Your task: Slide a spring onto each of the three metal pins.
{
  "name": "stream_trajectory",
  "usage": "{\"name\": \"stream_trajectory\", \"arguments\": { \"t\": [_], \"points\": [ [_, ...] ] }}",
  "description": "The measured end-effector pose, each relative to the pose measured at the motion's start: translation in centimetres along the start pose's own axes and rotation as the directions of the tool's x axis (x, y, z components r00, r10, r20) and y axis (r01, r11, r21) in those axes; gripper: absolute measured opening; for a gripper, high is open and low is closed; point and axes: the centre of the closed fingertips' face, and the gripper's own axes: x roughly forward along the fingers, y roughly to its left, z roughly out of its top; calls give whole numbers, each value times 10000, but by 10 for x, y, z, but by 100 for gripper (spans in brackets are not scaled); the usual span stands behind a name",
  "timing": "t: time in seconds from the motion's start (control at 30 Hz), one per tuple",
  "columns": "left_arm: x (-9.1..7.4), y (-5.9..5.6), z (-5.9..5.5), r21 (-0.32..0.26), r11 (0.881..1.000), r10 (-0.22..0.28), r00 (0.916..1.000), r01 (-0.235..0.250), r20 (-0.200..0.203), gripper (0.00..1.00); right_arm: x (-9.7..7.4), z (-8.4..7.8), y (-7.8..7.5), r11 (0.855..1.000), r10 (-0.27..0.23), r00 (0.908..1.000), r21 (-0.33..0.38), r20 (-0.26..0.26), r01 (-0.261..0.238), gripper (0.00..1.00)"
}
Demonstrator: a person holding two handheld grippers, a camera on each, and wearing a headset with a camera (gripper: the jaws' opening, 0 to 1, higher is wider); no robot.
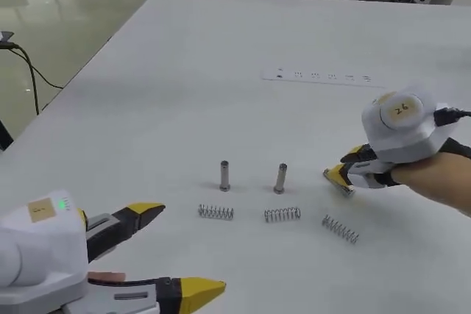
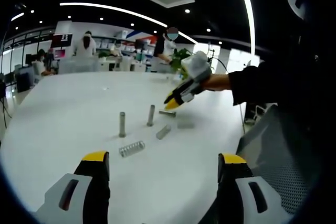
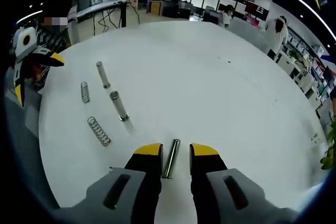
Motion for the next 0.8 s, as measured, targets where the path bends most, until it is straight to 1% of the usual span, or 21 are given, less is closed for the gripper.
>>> {"name": "stream_trajectory", "arguments": {
  "t": [0.13, 0.27, 0.47, 0.57, 0.8],
  "points": [
    [0, 0, -1, 5, 10000, -18, 10000, 18, -28, 81, 7, -2, 3, 9999, 106, 9995, 88, -299, -103, 14],
    [0, 0, -3, 1, 10000, -43, 10000, 43, -69, 80, 12, -2, 5, 9997, 190, 9990, 183, -413, -182, 12],
    [-1, 1, -4, -6, 10000, -42, 10000, 42, -85, 80, 20, -9, 1, 9981, 202, 9969, 591, -764, -157, 10],
    [-1, 1, -4, -13, 10000, -30, 10000, 30, -93, 79, 21, -10, 0, 9959, 272, 9960, 886, -852, -196, 9],
    [-1, 2, -5, -28, 10000, -29, 9999, 28, -117, 79, 24, -11, -1, 9937, 369, 9940, 1088, -1032, -256, 7]
  ]
}}
